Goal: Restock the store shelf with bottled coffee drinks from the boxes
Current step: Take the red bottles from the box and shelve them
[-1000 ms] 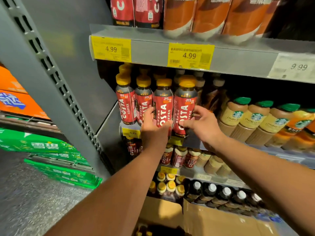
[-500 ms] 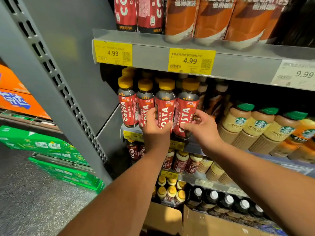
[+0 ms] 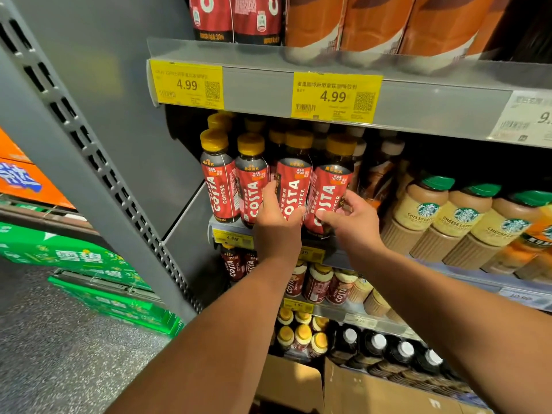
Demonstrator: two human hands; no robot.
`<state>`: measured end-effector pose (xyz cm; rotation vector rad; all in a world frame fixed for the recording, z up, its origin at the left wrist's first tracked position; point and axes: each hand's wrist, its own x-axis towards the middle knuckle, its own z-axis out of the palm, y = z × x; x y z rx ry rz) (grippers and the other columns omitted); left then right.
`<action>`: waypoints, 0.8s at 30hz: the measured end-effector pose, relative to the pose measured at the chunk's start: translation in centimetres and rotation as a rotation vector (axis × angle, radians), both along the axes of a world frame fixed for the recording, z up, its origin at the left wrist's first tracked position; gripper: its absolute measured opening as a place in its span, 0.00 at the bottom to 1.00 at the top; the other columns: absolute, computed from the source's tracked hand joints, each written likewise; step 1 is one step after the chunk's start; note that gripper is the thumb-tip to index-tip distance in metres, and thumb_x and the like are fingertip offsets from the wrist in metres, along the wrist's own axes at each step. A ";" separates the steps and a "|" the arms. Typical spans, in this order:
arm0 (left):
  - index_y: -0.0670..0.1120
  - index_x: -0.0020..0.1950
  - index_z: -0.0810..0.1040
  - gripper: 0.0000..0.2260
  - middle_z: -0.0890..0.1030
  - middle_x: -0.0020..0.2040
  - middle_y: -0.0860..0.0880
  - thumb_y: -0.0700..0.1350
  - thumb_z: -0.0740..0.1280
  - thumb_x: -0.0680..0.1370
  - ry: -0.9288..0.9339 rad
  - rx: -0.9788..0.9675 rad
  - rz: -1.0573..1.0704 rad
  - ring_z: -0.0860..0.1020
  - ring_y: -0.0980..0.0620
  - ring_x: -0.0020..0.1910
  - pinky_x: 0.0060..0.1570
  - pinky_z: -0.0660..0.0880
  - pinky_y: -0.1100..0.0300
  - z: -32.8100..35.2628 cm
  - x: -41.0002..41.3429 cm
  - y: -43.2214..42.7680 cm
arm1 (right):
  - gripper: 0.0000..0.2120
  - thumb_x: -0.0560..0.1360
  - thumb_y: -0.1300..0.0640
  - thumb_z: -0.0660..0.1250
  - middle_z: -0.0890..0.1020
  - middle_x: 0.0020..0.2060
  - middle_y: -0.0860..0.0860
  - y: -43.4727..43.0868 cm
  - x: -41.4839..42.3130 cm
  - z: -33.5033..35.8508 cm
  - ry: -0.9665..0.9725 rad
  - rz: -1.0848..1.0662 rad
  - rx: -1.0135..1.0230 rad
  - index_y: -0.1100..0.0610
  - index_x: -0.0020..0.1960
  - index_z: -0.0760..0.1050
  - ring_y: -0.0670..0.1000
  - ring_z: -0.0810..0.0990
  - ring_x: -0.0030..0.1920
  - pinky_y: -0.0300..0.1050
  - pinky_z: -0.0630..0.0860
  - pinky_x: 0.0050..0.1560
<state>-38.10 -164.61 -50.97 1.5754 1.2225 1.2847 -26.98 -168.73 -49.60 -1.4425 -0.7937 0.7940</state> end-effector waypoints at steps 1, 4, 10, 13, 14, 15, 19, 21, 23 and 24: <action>0.47 0.67 0.69 0.23 0.79 0.53 0.50 0.42 0.70 0.74 -0.012 -0.004 -0.001 0.78 0.52 0.52 0.48 0.78 0.57 0.0 0.0 0.0 | 0.16 0.71 0.65 0.71 0.83 0.42 0.43 0.0 -0.1 -0.1 -0.011 -0.002 -0.002 0.45 0.49 0.75 0.39 0.82 0.43 0.33 0.77 0.38; 0.48 0.67 0.69 0.23 0.79 0.51 0.52 0.42 0.70 0.74 -0.037 -0.015 0.005 0.79 0.52 0.50 0.48 0.78 0.55 0.0 0.1 0.2 | 0.16 0.71 0.65 0.71 0.83 0.39 0.40 0.0 -0.3 -0.7 -0.029 0.000 -0.005 0.44 0.46 0.74 0.37 0.82 0.42 0.30 0.77 0.36; 0.46 0.68 0.68 0.25 0.76 0.59 0.46 0.39 0.71 0.73 -0.019 -0.045 -0.004 0.77 0.49 0.56 0.52 0.77 0.52 -0.6 0.3 0.6 | 0.16 0.69 0.65 0.72 0.83 0.38 0.36 -0.3 -0.2 -1.1 -0.075 0.007 -0.004 0.44 0.46 0.76 0.35 0.82 0.42 0.27 0.74 0.34; 0.46 0.69 0.66 0.27 0.72 0.60 0.48 0.39 0.71 0.73 -0.006 -0.068 0.056 0.74 0.48 0.59 0.55 0.75 0.53 -1.2 0.3 0.6 | 0.17 0.68 0.66 0.72 0.83 0.38 0.37 -0.1 -0.2 -1.0 -0.134 0.022 -0.010 0.45 0.47 0.77 0.34 0.81 0.42 0.25 0.74 0.36; 0.47 0.69 0.66 0.27 0.72 0.60 0.49 0.39 0.71 0.73 0.005 -0.064 0.066 0.74 0.50 0.59 0.54 0.74 0.56 -1.4 0.3 0.7 | 0.17 0.68 0.66 0.73 0.83 0.40 0.38 0.0 -0.2 -1.0 -0.142 0.019 -0.018 0.47 0.49 0.77 0.34 0.81 0.43 0.25 0.75 0.38; 0.48 0.69 0.65 0.27 0.71 0.59 0.50 0.40 0.71 0.73 0.017 -0.056 0.066 0.73 0.51 0.58 0.52 0.72 0.59 -1.6 0.2 0.7 | 0.18 0.68 0.66 0.73 0.83 0.43 0.40 0.0 -0.2 -1.0 -0.140 0.015 -0.023 0.50 0.53 0.76 0.35 0.81 0.45 0.26 0.76 0.40; 0.50 0.71 0.64 0.30 0.69 0.61 0.50 0.46 0.72 0.73 0.110 -0.042 0.095 0.68 0.58 0.54 0.43 0.64 0.73 -2.0 0.0 0.8 | 0.21 0.69 0.65 0.73 0.81 0.46 0.41 -0.2 -0.2 -1.0 -0.162 0.004 -0.025 0.53 0.59 0.75 0.35 0.80 0.46 0.24 0.75 0.40; 0.51 0.72 0.64 0.30 0.68 0.60 0.50 0.48 0.72 0.73 0.137 -0.051 0.117 0.67 0.58 0.52 0.40 0.62 0.75 -2.1 -0.1 0.7 | 0.20 0.69 0.65 0.73 0.80 0.44 0.39 -0.3 -0.3 -0.9 -0.181 -0.006 -0.021 0.52 0.58 0.75 0.32 0.78 0.43 0.25 0.73 0.38; 0.51 0.72 0.63 0.30 0.68 0.60 0.49 0.49 0.72 0.73 0.155 -0.048 0.122 0.68 0.56 0.53 0.42 0.65 0.72 -2.1 -0.2 0.6 | 0.19 0.69 0.64 0.73 0.80 0.43 0.39 -0.4 -0.4 -1.0 -0.192 -0.011 -0.026 0.50 0.57 0.75 0.32 0.79 0.42 0.26 0.73 0.37; 0.51 0.72 0.64 0.30 0.69 0.60 0.49 0.49 0.71 0.73 0.168 -0.040 0.125 0.70 0.54 0.54 0.44 0.68 0.67 -2.1 -0.2 0.5 | 0.18 0.69 0.64 0.73 0.80 0.42 0.38 -0.4 -0.4 -1.1 -0.187 -0.012 -0.024 0.49 0.55 0.75 0.31 0.79 0.41 0.24 0.72 0.36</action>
